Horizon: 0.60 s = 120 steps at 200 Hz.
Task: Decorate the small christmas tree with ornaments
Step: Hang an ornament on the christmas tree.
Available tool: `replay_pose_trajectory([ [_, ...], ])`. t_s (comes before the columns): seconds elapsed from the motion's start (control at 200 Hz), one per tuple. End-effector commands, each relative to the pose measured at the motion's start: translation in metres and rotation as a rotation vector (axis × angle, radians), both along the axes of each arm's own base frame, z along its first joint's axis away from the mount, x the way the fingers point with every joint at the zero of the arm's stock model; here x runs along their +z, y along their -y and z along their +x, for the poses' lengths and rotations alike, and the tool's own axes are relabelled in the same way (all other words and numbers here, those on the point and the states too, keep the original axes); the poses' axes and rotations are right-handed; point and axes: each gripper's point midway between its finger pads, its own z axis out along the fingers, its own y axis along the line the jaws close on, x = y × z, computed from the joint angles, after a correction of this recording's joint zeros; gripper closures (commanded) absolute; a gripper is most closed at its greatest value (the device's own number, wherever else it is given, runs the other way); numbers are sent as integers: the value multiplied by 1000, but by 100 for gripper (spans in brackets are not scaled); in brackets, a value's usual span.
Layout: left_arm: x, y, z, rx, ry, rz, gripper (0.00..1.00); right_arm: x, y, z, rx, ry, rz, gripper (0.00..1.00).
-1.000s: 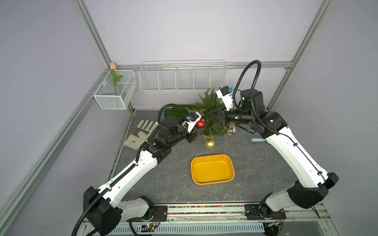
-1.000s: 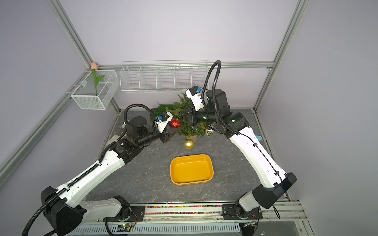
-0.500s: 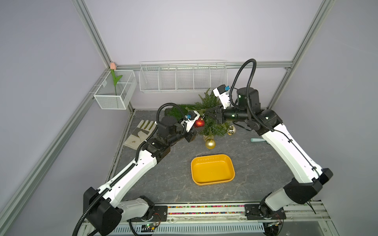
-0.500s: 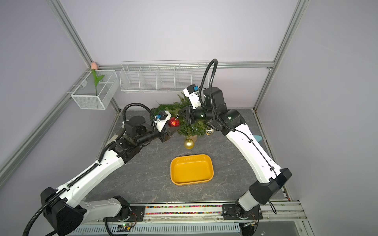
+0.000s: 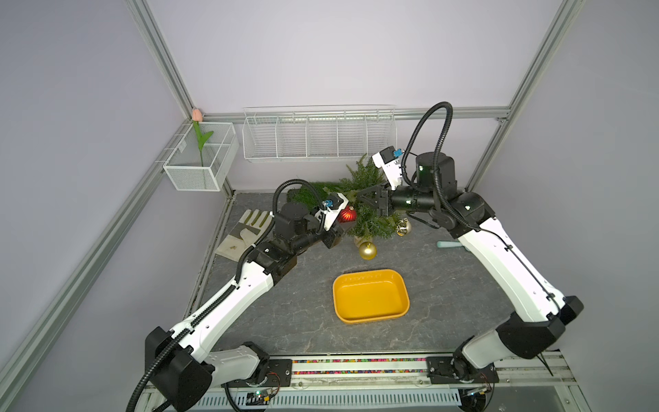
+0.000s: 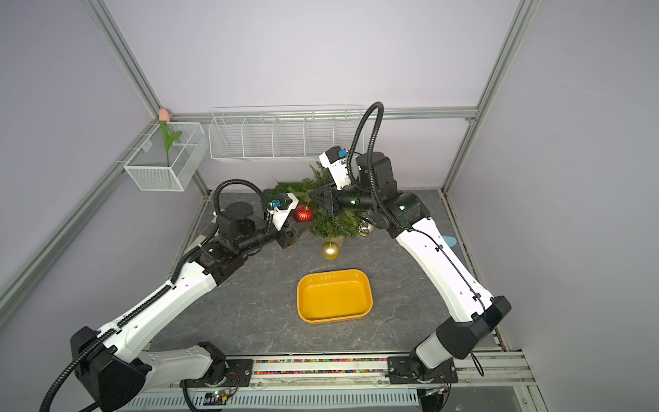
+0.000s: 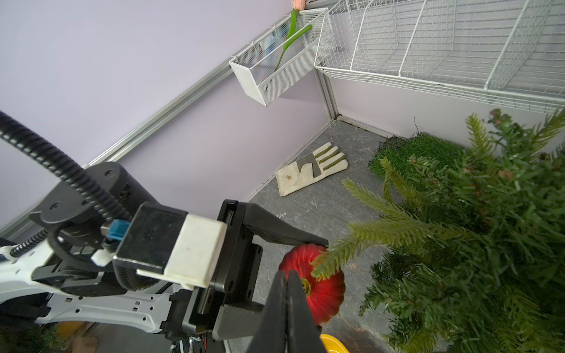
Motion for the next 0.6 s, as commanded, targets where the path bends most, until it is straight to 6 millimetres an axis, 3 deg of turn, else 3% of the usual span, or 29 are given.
replay_pose_trajectory([
  [0.0, 21, -6, 2, 26, 25, -26, 66, 4, 4, 3, -17, 22, 4, 94],
  [0.595, 17, -3, 13, 44, 11, -9, 67, -14, 2, 20, -54, 10, -56, 94],
])
